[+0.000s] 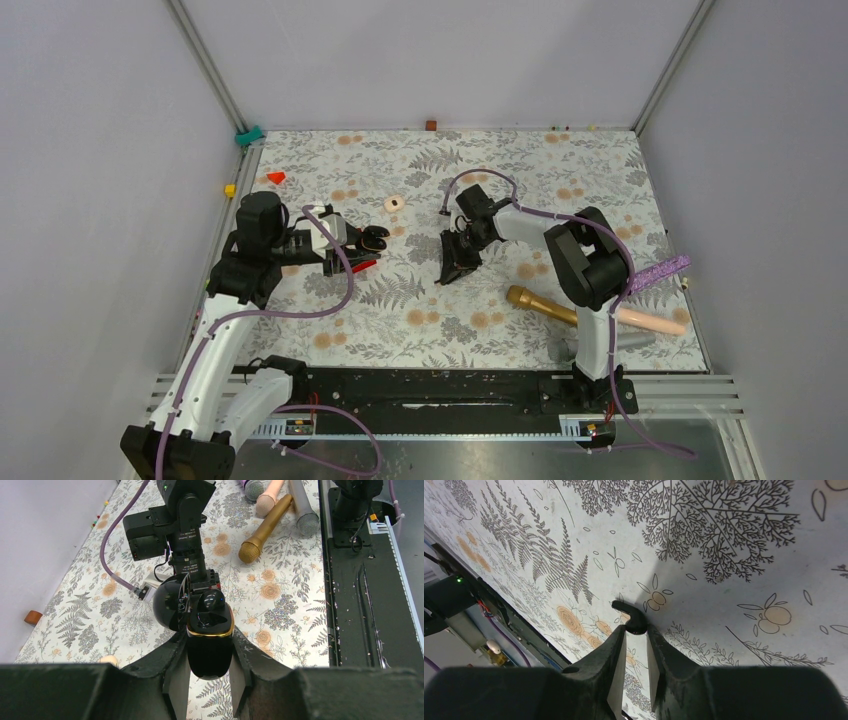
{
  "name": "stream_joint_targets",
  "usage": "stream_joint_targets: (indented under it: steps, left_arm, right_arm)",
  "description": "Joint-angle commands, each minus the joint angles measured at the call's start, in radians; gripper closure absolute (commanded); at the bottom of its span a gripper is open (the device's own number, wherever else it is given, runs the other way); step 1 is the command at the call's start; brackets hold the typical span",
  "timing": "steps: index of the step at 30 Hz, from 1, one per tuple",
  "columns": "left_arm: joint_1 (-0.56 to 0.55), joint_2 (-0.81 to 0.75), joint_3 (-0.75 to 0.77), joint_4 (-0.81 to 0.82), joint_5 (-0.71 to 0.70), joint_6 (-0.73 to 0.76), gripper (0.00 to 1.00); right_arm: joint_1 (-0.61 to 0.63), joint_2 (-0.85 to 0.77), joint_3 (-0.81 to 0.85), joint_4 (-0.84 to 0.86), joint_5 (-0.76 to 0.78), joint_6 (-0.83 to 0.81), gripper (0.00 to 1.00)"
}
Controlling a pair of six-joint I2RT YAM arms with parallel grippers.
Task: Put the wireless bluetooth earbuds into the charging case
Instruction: Pick up the earbud from the center of the board.
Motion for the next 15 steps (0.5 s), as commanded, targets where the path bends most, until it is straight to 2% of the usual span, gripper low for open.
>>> stream_joint_targets:
  steps: [1,5,15]
  left_arm:
    - [0.006,-0.003,0.001,0.042,0.043,0.01,1.0]
    - [0.005,-0.004,0.0,0.041,0.042,0.009,1.0]
    - [0.005,-0.001,-0.001,0.042,0.043,0.012,1.0]
  right_arm:
    - [-0.005,-0.016,0.021,0.014,0.07,-0.012,0.71]
    - [-0.005,0.013,0.034,0.014,0.056,0.01,0.66]
    - [-0.002,0.024,0.034,0.014,0.067,0.016,0.69]
